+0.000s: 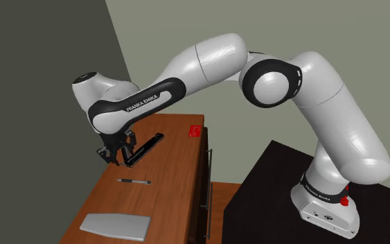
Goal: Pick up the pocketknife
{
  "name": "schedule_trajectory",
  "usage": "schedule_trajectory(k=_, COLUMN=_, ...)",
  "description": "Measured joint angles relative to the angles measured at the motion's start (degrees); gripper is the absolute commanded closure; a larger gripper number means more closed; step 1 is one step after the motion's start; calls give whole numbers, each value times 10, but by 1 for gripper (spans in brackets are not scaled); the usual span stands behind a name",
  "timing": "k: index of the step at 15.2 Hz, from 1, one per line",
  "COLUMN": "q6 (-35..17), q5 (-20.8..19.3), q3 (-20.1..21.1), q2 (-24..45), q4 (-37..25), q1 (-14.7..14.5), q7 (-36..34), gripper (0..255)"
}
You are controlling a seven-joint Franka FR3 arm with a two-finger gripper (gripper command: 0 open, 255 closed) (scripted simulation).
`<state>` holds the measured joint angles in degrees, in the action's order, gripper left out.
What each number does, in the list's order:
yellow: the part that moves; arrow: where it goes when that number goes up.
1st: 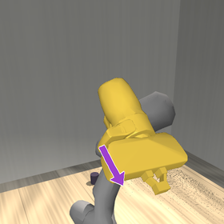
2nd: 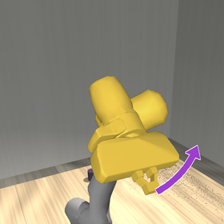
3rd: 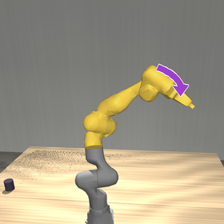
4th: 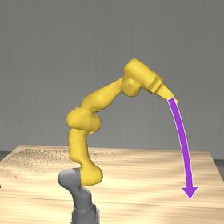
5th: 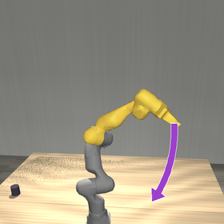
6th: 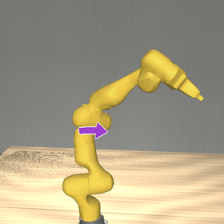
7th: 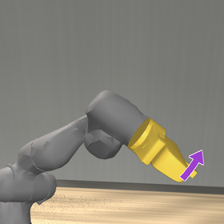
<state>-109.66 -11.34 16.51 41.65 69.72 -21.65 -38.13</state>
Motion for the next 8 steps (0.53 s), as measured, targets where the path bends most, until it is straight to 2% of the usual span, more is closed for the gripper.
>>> schedule_trajectory(k=8, q6=51, q5=5, q3=3, q2=-11, q4=-39, q1=-3, q7=4, gripper=255)
